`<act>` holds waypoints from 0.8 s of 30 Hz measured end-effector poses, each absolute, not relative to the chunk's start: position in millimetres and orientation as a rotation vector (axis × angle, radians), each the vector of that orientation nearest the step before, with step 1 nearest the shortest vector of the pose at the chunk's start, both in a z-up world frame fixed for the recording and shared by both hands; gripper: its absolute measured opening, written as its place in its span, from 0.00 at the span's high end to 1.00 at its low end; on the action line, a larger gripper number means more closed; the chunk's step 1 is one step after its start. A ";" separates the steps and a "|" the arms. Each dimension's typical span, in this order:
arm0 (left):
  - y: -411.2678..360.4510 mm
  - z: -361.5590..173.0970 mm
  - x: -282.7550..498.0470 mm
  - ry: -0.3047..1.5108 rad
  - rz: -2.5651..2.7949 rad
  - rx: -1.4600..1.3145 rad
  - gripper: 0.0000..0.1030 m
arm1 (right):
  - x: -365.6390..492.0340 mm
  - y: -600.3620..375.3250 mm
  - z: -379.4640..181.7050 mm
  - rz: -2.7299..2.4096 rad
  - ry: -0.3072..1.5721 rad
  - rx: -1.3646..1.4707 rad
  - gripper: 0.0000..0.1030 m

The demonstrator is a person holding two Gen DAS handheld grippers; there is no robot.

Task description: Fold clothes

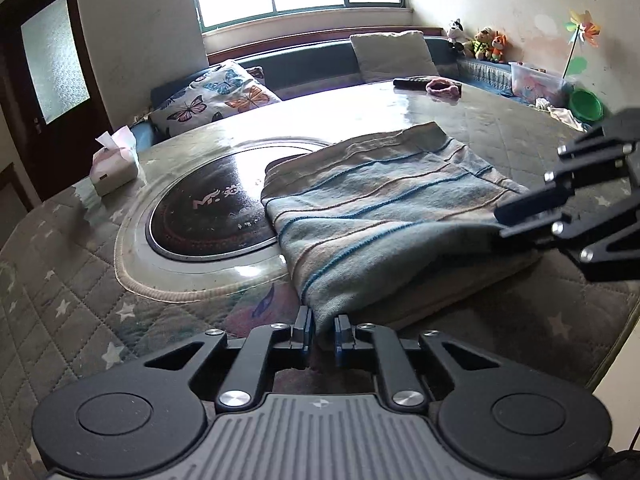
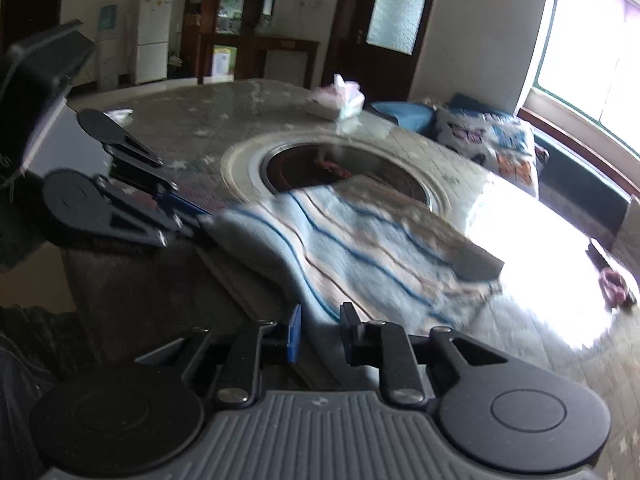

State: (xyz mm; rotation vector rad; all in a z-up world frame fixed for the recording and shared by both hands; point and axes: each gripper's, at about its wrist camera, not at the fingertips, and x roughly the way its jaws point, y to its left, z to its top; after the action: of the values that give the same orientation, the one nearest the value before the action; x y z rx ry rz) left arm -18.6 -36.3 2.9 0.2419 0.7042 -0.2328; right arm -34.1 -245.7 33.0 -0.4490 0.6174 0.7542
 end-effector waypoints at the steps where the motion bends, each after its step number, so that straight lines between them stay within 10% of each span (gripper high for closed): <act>1: -35.4 2.5 -18.7 0.708 -0.232 0.235 0.90 | -33.2 -247.6 30.3 0.748 0.632 -0.447 0.82; 10: -30.9 1.9 -16.5 0.727 -0.228 0.197 0.90 | -43.5 -251.0 22.5 0.738 0.617 -0.505 0.76; 15: -25.3 3.7 -16.3 0.731 -0.231 0.159 0.91 | -43.8 -249.4 22.9 0.707 0.600 -0.526 0.96; 24: -4.5 9.4 -13.4 0.763 -0.248 0.110 0.82 | -41.6 -250.3 22.0 0.740 0.651 -0.499 0.95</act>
State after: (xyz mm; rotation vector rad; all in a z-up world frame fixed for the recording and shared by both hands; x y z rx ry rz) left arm -13.4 -4.5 9.4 0.1104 0.7632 -0.2484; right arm -41.6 -250.3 22.0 -0.4992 0.6514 0.7401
